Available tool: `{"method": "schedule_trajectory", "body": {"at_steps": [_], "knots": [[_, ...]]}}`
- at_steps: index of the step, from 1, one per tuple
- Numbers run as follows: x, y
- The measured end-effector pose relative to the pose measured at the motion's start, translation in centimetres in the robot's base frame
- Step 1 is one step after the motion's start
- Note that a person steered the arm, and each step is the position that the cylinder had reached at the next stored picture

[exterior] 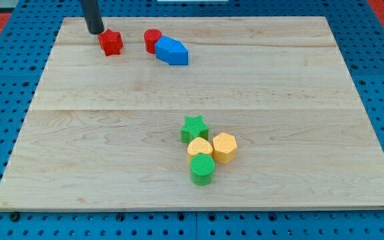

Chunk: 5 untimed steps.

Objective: Place the triangle below the blue cube

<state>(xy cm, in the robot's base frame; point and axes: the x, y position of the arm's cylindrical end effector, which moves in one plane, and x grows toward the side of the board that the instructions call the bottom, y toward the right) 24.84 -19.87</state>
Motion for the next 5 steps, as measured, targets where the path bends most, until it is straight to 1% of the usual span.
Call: {"method": "schedule_trajectory", "body": {"at_steps": [1,2,3,4,5], "knots": [[0.3,0.0],[1.7,-0.8],[3.0,4.5],[4.2,8.5],[6.1,6.1]]}}
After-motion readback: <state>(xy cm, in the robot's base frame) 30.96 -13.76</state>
